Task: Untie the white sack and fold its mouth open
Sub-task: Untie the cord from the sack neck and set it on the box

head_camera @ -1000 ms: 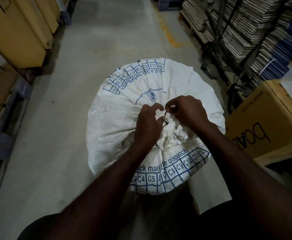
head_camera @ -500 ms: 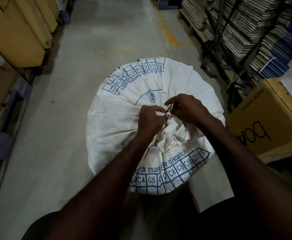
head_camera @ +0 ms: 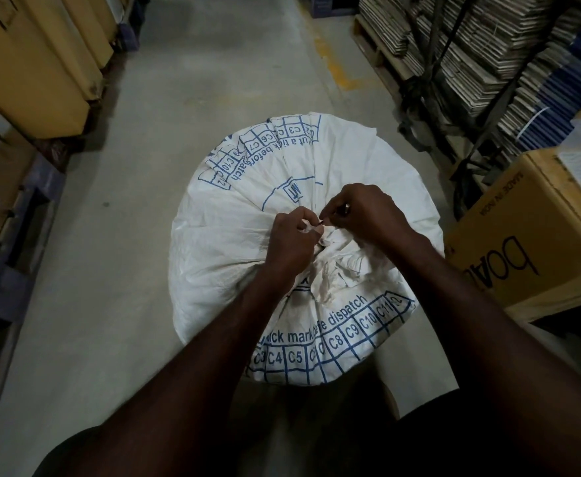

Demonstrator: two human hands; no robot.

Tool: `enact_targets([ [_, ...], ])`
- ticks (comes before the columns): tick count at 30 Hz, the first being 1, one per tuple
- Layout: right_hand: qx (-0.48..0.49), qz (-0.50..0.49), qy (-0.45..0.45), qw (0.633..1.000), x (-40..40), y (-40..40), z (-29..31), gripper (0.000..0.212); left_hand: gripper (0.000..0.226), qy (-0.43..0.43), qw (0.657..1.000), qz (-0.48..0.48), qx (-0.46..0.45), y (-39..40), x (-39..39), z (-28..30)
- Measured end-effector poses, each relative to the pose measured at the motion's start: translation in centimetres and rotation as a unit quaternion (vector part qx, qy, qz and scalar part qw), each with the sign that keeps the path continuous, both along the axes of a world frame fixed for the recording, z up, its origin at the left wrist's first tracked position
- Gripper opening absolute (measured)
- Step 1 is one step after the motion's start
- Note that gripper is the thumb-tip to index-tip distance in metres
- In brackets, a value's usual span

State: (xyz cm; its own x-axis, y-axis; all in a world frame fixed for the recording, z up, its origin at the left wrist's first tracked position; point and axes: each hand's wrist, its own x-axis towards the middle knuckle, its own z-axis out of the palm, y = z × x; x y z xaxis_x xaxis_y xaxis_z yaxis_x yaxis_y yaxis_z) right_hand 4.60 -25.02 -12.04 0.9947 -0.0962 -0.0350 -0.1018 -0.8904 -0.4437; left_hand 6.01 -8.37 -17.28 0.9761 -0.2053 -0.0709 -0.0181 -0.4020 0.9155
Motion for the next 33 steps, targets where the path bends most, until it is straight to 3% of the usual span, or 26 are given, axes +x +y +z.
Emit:
enact_targets([
  [7,-0.006,0.024,0.031,0.999,0.1,-0.5,0.0,0.027,0.009,-0.067,0.996,-0.011,0.064,-0.1,-0.2,0.3],
  [14,0.017,0.031,0.021,0.999,0.2,-0.5,0.1,0.017,0.010,-0.042,0.997,0.002,-0.059,1.6,-0.8,-0.1],
  [22,0.043,-0.020,0.015,0.999,0.3,-0.3,-0.1,0.013,0.007,-0.056,0.992,-0.116,-0.012,3.2,-2.6,0.8],
  [28,0.067,-0.013,0.017,0.998,0.2,0.3,0.5,0.010,0.005,-0.054,0.996,-0.065,-0.021,4.5,-3.4,1.1],
  [33,0.066,0.000,-0.002,0.998,-0.2,0.0,1.3,0.017,0.005,-0.007,0.996,-0.031,-0.088,4.2,-3.2,2.8],
])
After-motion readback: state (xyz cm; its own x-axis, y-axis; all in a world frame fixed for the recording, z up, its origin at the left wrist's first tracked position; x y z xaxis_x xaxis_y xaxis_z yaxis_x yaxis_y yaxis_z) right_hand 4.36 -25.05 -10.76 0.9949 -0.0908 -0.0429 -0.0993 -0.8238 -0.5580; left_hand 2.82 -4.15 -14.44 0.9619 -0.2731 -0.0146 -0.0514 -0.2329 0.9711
